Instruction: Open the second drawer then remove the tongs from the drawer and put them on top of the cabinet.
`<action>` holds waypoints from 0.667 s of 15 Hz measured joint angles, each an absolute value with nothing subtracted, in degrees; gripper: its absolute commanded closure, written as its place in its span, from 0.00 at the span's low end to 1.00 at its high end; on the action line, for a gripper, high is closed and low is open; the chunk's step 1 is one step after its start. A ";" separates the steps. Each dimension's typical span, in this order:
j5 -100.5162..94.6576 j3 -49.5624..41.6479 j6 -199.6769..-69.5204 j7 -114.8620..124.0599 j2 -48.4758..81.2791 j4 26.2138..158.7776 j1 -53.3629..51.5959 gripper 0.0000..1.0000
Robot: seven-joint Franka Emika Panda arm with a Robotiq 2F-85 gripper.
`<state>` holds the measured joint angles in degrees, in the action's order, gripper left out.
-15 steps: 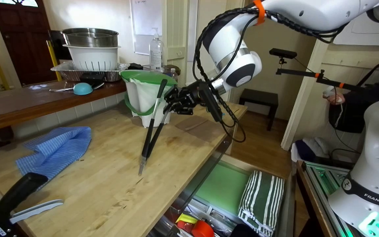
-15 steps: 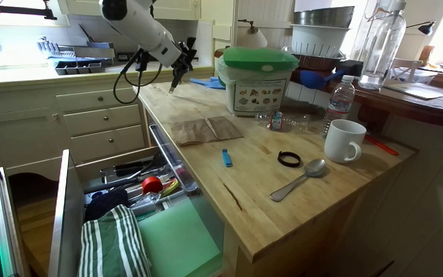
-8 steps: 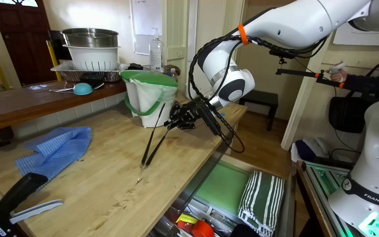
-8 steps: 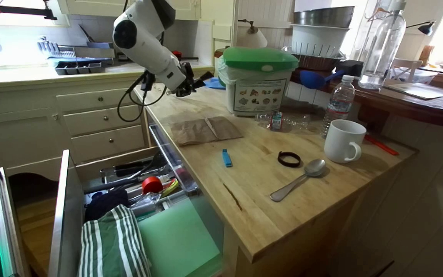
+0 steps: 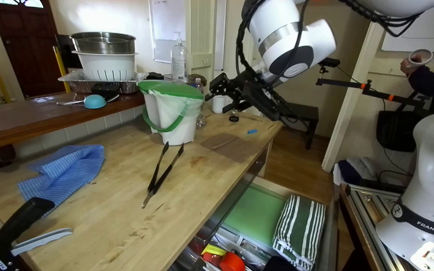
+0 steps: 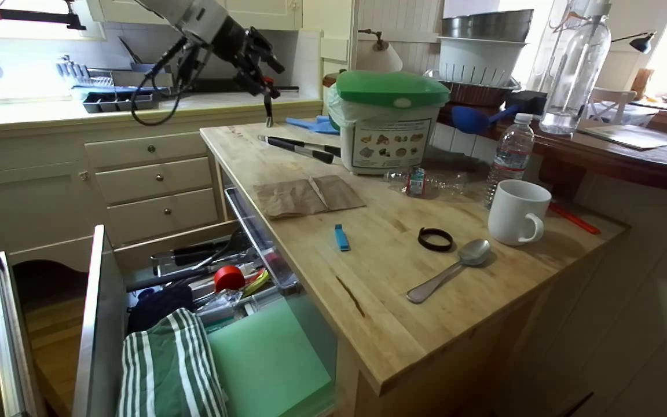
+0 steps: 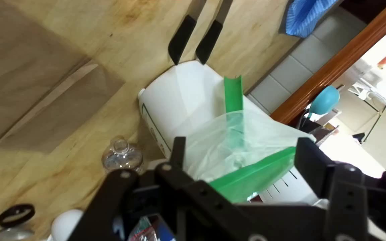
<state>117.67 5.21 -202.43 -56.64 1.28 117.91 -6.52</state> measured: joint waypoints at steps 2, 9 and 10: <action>117.69 8.08 -211.15 -58.44 -0.24 118.51 -8.95 0.00; 121.45 13.53 -220.65 -70.52 -0.25 125.60 -13.27 0.00; 122.16 13.68 -220.65 -73.30 -0.29 126.87 -13.30 0.00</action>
